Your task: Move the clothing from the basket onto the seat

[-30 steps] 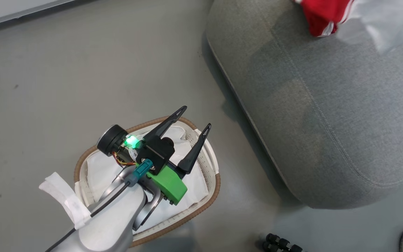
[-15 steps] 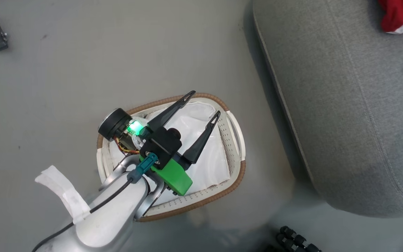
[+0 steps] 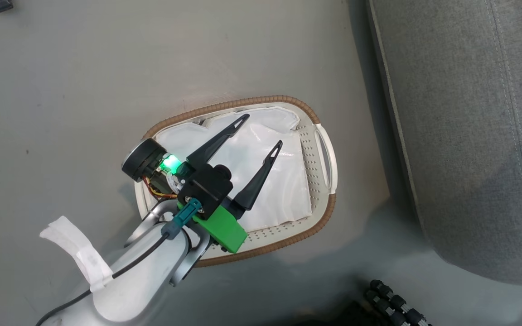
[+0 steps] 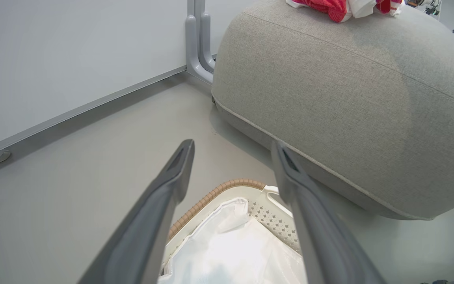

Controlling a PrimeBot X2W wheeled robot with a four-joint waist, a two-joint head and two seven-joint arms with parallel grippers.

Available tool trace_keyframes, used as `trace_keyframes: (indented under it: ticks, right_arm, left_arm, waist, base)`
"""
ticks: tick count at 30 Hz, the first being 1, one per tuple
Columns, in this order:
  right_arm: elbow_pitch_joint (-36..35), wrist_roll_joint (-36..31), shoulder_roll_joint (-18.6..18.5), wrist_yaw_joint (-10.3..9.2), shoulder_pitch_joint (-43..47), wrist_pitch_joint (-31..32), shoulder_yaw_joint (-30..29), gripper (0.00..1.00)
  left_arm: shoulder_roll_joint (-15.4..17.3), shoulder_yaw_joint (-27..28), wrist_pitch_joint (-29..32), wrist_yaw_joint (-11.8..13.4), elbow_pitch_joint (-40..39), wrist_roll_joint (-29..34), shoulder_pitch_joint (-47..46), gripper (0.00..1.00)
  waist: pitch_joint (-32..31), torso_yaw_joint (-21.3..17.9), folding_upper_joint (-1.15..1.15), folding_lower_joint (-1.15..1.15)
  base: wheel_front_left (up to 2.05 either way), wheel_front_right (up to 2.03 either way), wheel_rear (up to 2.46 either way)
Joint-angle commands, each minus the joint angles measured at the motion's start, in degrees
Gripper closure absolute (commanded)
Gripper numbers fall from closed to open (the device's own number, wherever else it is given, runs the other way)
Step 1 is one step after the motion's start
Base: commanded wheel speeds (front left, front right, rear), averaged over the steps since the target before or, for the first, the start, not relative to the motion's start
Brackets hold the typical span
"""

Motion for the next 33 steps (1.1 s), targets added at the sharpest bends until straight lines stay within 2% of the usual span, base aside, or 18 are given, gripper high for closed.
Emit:
trace_keyframes:
  ticks: [1,3,5,6,7,8,18,27,33]
  right_arm:
    - [-0.4,-0.4,-0.1,-0.08,1.3,-0.2,0.0,1.00]
    - [-1.4,-0.4,0.7,-0.08,2.7,-0.2,-0.1,1.00]
    - [-2.2,-0.2,1.8,-0.08,4.0,-0.2,0.0,0.76]
    - [-2.7,0.4,2.3,-0.08,4.6,-0.2,0.0,0.55]
    - [-3.3,0.7,2.7,-0.08,5.2,-0.2,0.0,0.17]
    - [-3.9,0.9,2.9,-0.08,5.9,-0.2,0.1,0.00]
    - [-7.9,1.8,7.1,-0.08,12.8,-0.3,4.8,0.00]
    - [-9.3,3.5,9.3,-0.08,18.4,-0.3,8.2,0.00]
    - [-11.0,4.2,11.2,-0.08,22.5,-0.3,10.0,0.00]
  left_arm:
    - [0.0,0.0,-0.3,0.3,-0.2,-0.5,0.4,0.00]
    - [-0.2,-0.1,-0.4,0.3,0.0,-0.8,0.7,0.00]
    - [-0.3,-0.2,-0.7,0.3,0.4,-1.0,0.8,0.00]
    - [-0.4,-0.2,-0.8,0.2,0.5,-1.1,0.9,0.00]
    - [-0.5,-0.2,-0.9,0.3,0.7,-1.3,0.9,0.00]
    - [-0.7,-0.1,-1.2,0.4,0.8,-1.5,1.0,0.00]
    - [-2.9,2.1,-3.8,0.2,3.3,-4.9,2.5,0.00]
    - [-5.0,7.9,-4.8,1.6,5.1,-8.1,6.4,0.00]
    - [-5.8,13.5,-4.8,1.5,4.5,-7.8,10.8,0.00]
  waist:
    - [-0.3,-0.1,0.67,-0.01]
    - [-0.8,-0.4,0.67,-0.01]
    - [-1.3,-0.7,0.67,-0.01]
    - [-1.8,-0.9,0.67,-0.01]
    - [-2.1,-1.0,0.67,-0.01]
    - [-2.6,-1.2,0.67,-0.01]
    - [-10.2,-1.9,0.67,-0.01]
    - [-18.6,-0.6,0.67,-0.01]
    - [-22.0,1.0,0.67,-0.01]
  base:
    - [0.00,0.00,0.00]
    - [0.00,0.00,0.00]
    - [0.00,0.00,0.00]
    - [0.00,0.00,0.00]
    - [0.00,0.00,0.00]
    - [0.00,0.00,0.00]
    - [0.00,0.00,0.00]
    - [0.00,0.00,0.00]
    - [0.00,0.00,0.00]
